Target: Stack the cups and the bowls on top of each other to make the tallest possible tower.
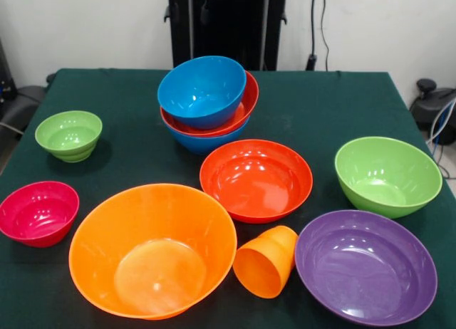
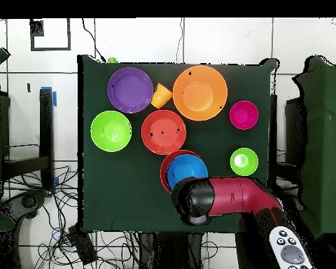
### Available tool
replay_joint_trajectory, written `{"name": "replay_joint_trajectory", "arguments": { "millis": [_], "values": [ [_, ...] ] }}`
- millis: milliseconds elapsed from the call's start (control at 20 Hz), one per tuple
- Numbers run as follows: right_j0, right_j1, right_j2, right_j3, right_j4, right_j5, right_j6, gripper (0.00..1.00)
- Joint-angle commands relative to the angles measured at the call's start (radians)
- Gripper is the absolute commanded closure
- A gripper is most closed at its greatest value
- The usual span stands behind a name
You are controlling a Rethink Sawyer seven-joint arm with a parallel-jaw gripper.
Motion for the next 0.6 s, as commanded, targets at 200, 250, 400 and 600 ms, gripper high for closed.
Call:
{"name": "replay_joint_trajectory", "arguments": {
  "millis": [200, 250, 400, 600],
  "values": [
    [-0.002, 0.023, 0.142, 0.072, -0.011, 0.041, -0.189, 1.00],
    [-0.010, 0.023, 0.149, 0.078, -0.009, 0.032, -0.197, 1.00],
    [-0.028, 0.021, 0.170, 0.094, 0.001, 0.004, -0.202, 1.00],
    [-0.049, 0.013, 0.174, 0.119, -0.011, -0.100, -0.136, 1.00]
  ]
}}
